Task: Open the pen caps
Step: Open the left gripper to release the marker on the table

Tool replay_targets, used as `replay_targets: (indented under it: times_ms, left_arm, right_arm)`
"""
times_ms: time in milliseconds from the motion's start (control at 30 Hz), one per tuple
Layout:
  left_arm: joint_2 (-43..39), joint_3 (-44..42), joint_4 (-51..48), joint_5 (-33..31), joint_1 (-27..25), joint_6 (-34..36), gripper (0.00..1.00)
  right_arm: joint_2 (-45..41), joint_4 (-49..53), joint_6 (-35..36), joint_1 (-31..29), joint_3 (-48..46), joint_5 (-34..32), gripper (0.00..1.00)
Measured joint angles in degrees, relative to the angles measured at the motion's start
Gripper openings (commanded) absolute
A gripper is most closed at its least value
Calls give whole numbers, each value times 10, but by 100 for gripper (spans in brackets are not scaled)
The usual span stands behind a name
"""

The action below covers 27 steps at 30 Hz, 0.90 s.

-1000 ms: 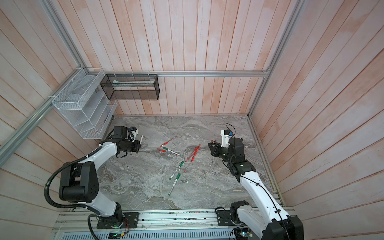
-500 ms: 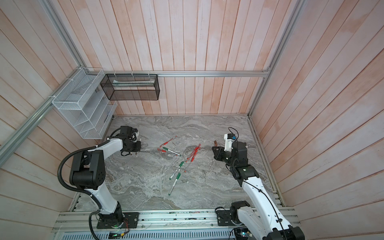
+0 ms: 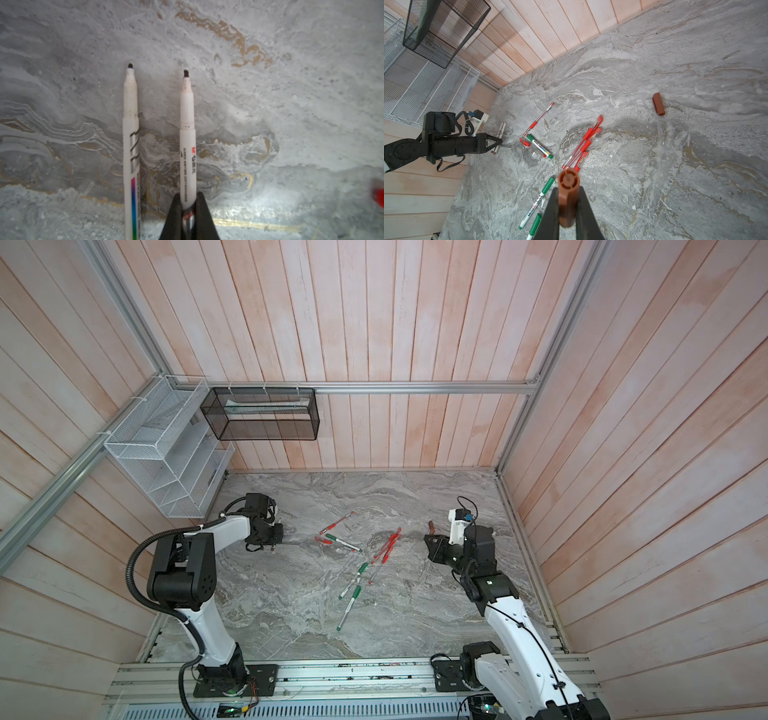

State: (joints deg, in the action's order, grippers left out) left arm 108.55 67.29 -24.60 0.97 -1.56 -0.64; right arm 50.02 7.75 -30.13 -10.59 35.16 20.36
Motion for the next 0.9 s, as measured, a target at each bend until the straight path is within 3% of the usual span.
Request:
replay_targets:
  times_ms: [567,900]
  left_arm:
    - [0,3,-3,3,-4,-16,26]
    - [-130,-7,-3,31,-15,-19,51]
  right_arm:
    - [1,35,6,2,21,-11,0]
    - [56,79,26,3,92,-35,0]
